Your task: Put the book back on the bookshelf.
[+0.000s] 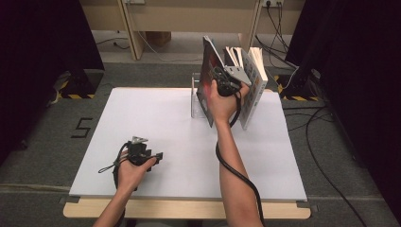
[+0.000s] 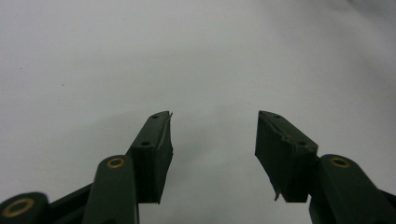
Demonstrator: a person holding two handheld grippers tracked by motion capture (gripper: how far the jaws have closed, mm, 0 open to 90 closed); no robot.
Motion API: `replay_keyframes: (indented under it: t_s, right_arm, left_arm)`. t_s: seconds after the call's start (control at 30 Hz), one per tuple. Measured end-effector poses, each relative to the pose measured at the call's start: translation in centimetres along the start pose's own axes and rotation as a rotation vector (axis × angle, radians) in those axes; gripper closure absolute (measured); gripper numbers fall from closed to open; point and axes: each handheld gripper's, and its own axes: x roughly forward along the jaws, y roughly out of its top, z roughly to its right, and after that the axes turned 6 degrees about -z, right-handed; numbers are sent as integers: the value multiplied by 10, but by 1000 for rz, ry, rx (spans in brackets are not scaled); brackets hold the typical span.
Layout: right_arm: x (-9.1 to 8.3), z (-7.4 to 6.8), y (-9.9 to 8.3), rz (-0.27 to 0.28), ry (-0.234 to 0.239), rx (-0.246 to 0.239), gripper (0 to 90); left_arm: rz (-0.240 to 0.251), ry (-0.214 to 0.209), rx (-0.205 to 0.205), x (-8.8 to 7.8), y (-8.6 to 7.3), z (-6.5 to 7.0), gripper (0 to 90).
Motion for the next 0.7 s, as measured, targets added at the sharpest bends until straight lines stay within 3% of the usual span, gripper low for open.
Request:
replay_keyframes:
  t_s: [0.3,0.7]
  right_arm:
    - [7,0,-6,-6,-14,9,872]
    - [6,-4,-18,-17,-35,-39,868]
  left_arm:
    - [2,-1,-7,0,0,0,451]
    - [5,-2,-6,-1,0,0,452]
